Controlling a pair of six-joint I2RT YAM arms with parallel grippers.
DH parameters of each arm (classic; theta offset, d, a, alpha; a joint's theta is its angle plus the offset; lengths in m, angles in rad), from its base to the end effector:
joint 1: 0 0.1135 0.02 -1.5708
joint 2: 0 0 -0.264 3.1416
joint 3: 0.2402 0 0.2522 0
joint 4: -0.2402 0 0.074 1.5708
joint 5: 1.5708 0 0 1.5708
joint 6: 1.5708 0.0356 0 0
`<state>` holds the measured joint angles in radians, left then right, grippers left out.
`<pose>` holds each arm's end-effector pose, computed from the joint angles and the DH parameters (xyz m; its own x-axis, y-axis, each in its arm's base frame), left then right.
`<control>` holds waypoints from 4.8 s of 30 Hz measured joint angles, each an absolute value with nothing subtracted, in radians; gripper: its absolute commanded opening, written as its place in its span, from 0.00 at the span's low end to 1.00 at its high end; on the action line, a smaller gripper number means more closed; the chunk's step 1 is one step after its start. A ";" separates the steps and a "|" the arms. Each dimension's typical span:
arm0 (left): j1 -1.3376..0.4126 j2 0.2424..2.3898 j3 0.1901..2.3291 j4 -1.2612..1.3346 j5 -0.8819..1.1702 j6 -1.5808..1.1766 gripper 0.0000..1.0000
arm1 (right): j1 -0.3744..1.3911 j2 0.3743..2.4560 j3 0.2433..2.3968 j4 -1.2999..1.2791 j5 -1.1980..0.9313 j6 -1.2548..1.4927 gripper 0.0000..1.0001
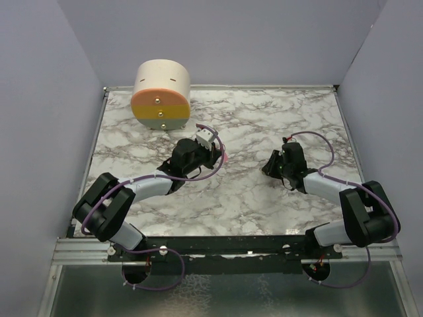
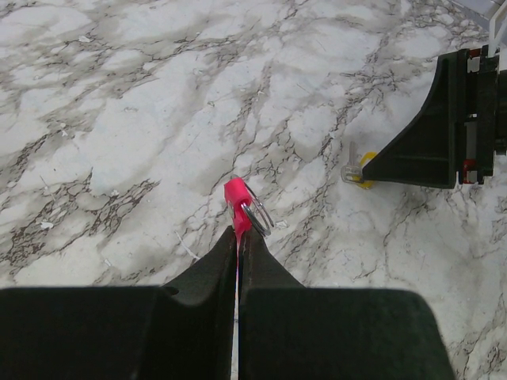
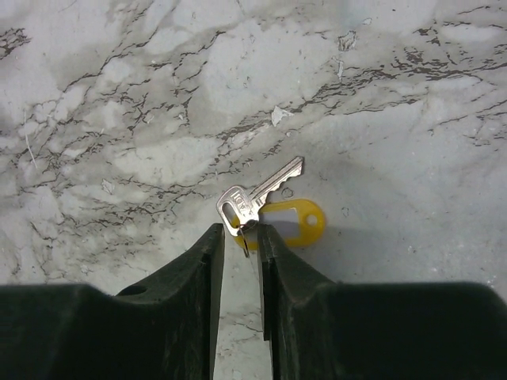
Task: Put the keys on the keyring
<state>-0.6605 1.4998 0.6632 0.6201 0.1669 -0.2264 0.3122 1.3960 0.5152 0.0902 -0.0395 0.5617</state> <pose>0.2463 -0.1988 0.2117 -0.3299 -0.0240 -0.9437 0.6763 0.6914 -0.2540 0.2407 0.0792 0.1449 -0.7500 0.3172 -0.5804 0.0782 0.9139 0.3984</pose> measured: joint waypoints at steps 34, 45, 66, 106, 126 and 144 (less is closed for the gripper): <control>-0.656 1.498 0.659 0.622 0.196 -0.230 0.00 | 0.312 1.148 0.517 0.135 -0.078 0.350 0.01; -0.680 1.446 0.649 0.667 0.260 -0.223 0.00 | 0.312 1.045 0.460 0.283 -0.285 0.267 0.01; -0.720 1.482 0.658 0.672 0.302 -0.207 0.00 | 0.343 1.089 0.474 0.413 -0.542 0.276 0.01; -0.741 1.516 0.693 0.672 0.294 -0.226 0.00 | 0.479 1.186 0.491 0.503 -0.503 0.331 0.01; -0.742 1.516 0.693 0.672 0.295 -0.215 0.00 | 0.479 1.193 0.508 0.509 -0.476 0.336 0.01; -0.748 1.516 0.693 0.672 0.295 -0.206 0.00 | 0.479 1.218 0.519 0.508 -0.465 0.337 0.01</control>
<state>-0.7483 1.5158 0.6930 0.6724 0.2951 -0.2062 0.4786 1.2179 0.5186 0.5083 -0.4648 0.3367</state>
